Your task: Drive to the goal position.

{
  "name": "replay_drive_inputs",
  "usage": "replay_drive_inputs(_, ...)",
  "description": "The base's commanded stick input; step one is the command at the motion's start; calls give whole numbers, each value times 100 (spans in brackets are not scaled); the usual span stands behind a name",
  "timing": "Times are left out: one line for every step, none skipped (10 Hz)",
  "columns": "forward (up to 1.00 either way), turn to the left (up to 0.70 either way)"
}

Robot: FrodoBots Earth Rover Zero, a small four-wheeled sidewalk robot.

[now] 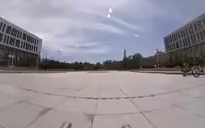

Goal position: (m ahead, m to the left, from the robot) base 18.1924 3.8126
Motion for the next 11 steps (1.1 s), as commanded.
replay_drive_inputs(70,6)
replay_drive_inputs(70,10)
replay_drive_inputs(70,10)
replay_drive_inputs(70,3)
replay_drive_inputs(70,2)
replay_drive_inputs(70,1)
replay_drive_inputs(70,0)
replay_drive_inputs(70,0)
replay_drive_inputs(70,0)
replay_drive_inputs(70,0)
replay_drive_inputs(70,0)
